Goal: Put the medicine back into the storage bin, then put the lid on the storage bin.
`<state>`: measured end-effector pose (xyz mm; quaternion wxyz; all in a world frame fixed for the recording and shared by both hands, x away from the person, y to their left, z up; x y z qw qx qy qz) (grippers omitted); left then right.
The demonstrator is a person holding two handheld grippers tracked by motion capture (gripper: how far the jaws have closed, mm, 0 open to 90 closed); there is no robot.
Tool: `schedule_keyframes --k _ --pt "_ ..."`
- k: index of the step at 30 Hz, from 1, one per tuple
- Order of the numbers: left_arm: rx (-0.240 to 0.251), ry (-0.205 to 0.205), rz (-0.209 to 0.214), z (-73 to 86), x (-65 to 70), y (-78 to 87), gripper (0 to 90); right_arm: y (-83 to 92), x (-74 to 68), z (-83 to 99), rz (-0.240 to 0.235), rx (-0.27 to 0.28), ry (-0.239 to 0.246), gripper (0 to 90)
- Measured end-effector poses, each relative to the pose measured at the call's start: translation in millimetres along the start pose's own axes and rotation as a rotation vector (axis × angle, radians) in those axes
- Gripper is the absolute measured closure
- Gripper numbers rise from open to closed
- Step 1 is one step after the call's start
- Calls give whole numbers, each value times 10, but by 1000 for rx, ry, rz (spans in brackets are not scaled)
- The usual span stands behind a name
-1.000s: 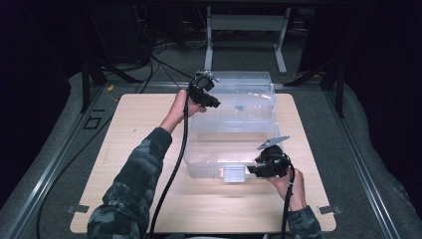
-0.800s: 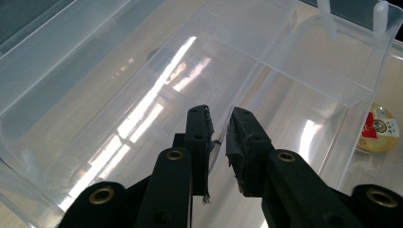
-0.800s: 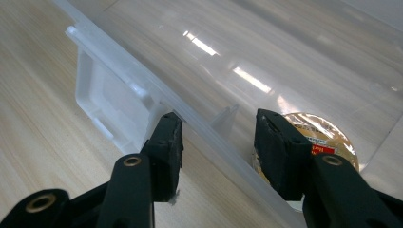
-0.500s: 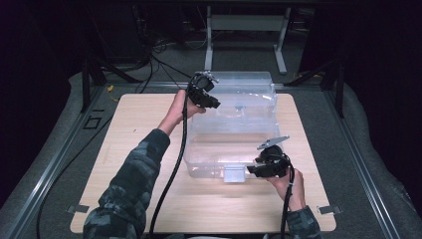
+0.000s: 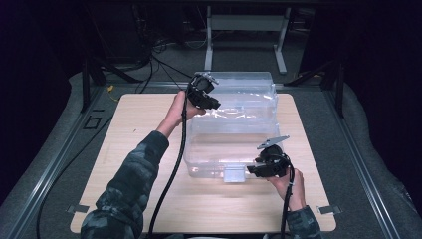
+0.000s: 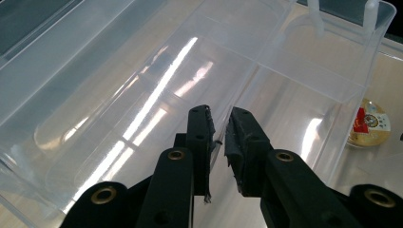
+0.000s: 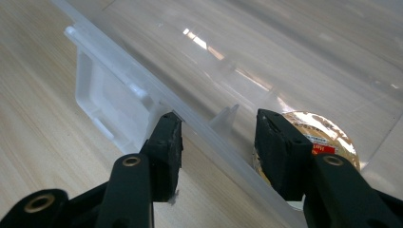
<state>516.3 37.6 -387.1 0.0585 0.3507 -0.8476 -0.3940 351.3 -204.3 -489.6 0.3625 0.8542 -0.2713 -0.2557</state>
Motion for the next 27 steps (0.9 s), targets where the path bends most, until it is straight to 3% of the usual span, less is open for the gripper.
schedule_keyframes --k 27 --pt "44 -42 -12 108 212 262 802 0 -2 4 4 -1 5 523"
Point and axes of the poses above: each handheld gripper's, and its own axes: y roughly backward along the jaws, z roughly out of its underside, x roughly to its right, the point moved 1 cm from there along -y, roughly forward along the jaws, and after that the axes turned 12 degrees about -z, right-handed, at the moved point
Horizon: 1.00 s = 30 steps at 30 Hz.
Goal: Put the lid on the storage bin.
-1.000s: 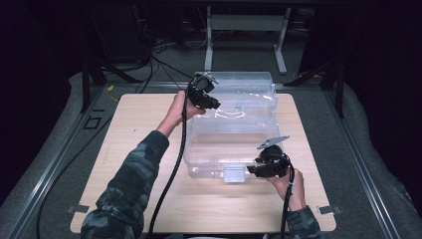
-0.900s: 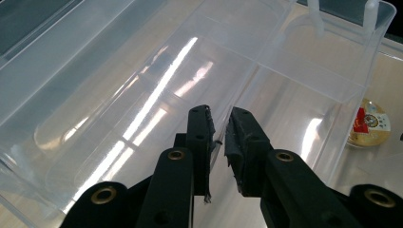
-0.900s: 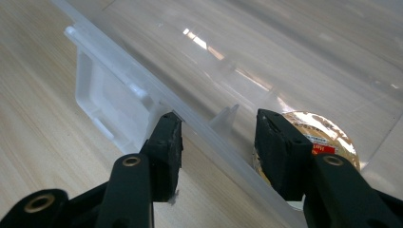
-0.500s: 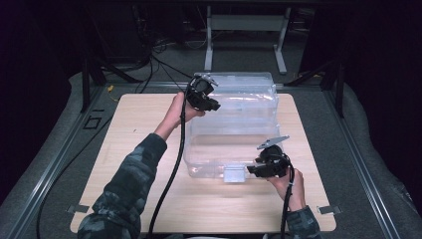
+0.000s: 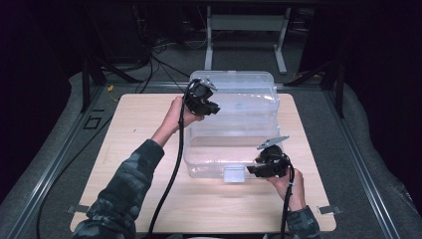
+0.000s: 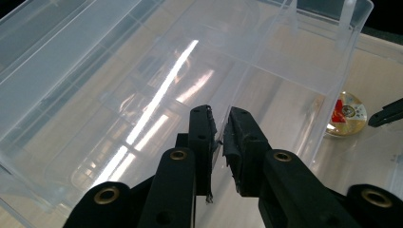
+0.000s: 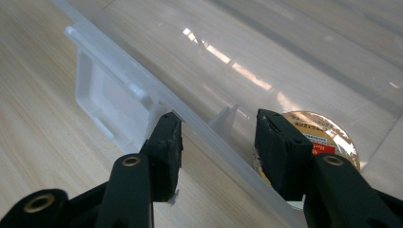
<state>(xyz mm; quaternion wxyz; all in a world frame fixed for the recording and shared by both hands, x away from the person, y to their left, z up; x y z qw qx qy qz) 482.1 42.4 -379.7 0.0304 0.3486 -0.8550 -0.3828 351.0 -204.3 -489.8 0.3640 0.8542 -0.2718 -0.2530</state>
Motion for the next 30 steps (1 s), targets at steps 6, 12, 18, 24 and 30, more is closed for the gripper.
schedule_keyframes --k 6,12,18,24,30 --pt "6 -7 -4 22 50 54 802 -1 -1 3 1 3 2 522" --pt "22 -15 -6 62 90 105 802 -1 -6 0 3 1 -1 520" --pt "40 -25 -15 114 172 172 802 -2 -13 3 5 3 3 517" --pt "48 -27 -22 144 208 207 801 -1 -17 7 11 2 10 517" --pt "65 -20 -24 190 243 234 803 1 -16 12 5 4 15 518"
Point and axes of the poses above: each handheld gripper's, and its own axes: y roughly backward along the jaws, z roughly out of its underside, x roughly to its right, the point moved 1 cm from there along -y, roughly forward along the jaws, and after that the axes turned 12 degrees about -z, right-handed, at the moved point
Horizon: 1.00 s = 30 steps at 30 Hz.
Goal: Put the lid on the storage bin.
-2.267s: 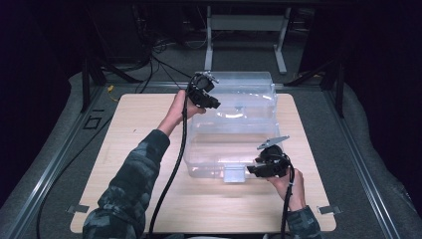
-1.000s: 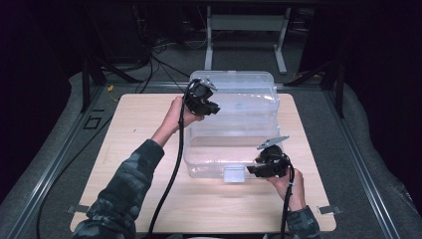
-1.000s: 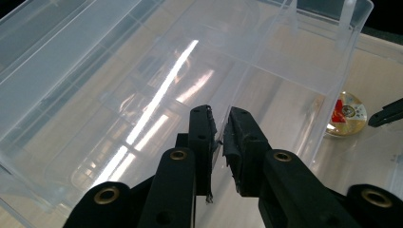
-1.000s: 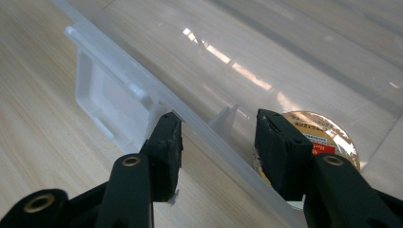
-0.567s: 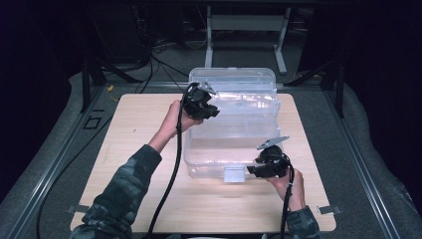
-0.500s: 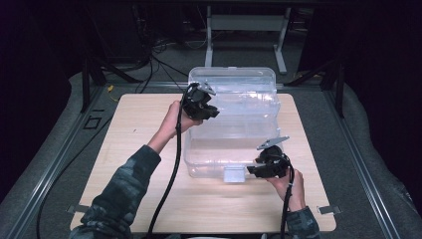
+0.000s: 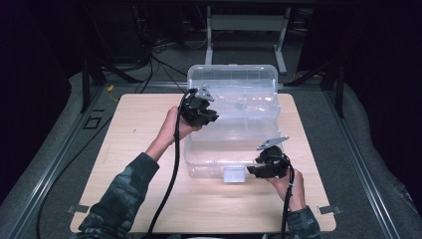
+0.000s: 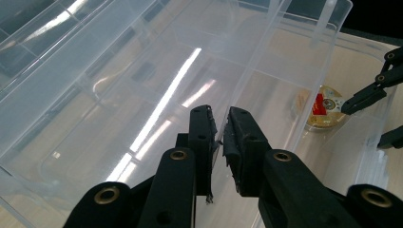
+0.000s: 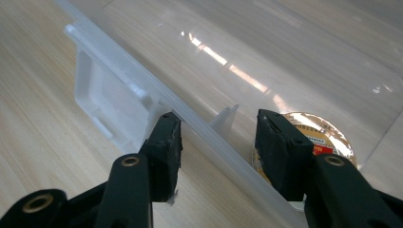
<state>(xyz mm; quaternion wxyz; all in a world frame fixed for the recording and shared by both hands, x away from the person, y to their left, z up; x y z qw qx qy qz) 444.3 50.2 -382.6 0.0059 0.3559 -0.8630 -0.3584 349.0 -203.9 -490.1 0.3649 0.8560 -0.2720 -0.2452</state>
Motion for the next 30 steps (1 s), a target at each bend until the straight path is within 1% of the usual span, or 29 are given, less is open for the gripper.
schedule_keyframes --k 5,20,30 --pt "4 5 4 22 22 23 803 -1 4 -6 2 -3 2 518" --pt "3 -9 -12 60 117 74 802 0 -2 0 0 -2 0 516" --pt "7 -14 -12 106 185 115 803 0 -1 -2 3 -3 1 517"
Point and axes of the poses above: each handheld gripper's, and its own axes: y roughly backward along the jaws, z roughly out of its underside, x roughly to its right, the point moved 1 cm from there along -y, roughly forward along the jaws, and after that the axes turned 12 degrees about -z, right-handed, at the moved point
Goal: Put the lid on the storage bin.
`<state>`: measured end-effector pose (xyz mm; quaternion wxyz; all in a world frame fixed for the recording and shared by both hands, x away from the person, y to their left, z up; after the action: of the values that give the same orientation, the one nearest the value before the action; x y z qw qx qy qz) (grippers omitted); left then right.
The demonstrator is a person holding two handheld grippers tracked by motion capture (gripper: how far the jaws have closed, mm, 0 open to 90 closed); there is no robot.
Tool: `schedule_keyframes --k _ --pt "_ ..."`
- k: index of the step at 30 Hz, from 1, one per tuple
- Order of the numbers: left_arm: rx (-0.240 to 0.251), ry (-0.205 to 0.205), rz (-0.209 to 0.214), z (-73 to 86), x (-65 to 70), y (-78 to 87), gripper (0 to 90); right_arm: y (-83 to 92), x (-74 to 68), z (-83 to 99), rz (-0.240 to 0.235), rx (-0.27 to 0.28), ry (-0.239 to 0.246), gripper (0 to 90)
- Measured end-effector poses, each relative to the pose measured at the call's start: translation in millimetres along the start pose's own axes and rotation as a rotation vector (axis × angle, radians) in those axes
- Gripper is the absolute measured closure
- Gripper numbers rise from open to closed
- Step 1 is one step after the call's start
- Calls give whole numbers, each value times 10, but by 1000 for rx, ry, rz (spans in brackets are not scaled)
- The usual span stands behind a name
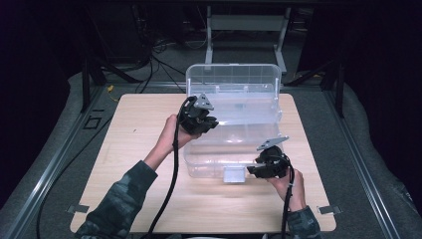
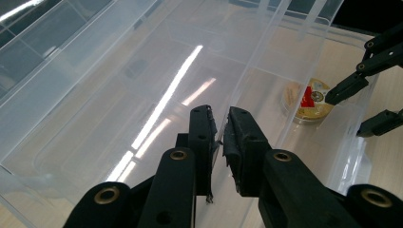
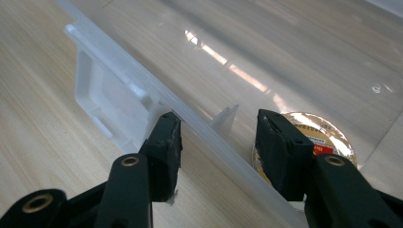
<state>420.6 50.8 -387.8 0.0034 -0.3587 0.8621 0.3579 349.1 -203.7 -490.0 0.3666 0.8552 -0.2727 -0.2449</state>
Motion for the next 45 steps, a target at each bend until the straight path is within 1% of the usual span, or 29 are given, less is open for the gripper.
schedule_keyframes --k 12,17,29,31,35,37,45 --pt "-1 -4 5 43 75 32 803 0 1 -1 0 -1 0 516" --pt "-2 -12 8 70 111 47 803 0 1 -1 0 -1 0 516" --pt "21 -10 -2 160 210 80 801 0 1 -2 1 -1 1 516" --pt "21 -1 6 172 218 82 801 0 1 -1 1 -1 1 515" --pt "19 -4 20 199 228 90 801 0 2 -5 -1 -3 -1 515" --pt "23 -3 21 214 247 91 801 0 1 -5 0 -5 -1 514" --pt "34 -13 1 256 306 105 798 0 0 -9 -7 -8 -5 512"
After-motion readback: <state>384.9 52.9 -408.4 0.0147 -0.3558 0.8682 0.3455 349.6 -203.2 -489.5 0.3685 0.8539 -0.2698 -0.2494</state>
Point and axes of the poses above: each handheld gripper's, and its own axes: y roughly backward along the jaws, z roughly out of its underside, x roughly to its right, the point moved 1 cm from there along -y, roughly forward along the jaws, and after that the axes turned 12 degrees about -z, right-handed, at the moved point
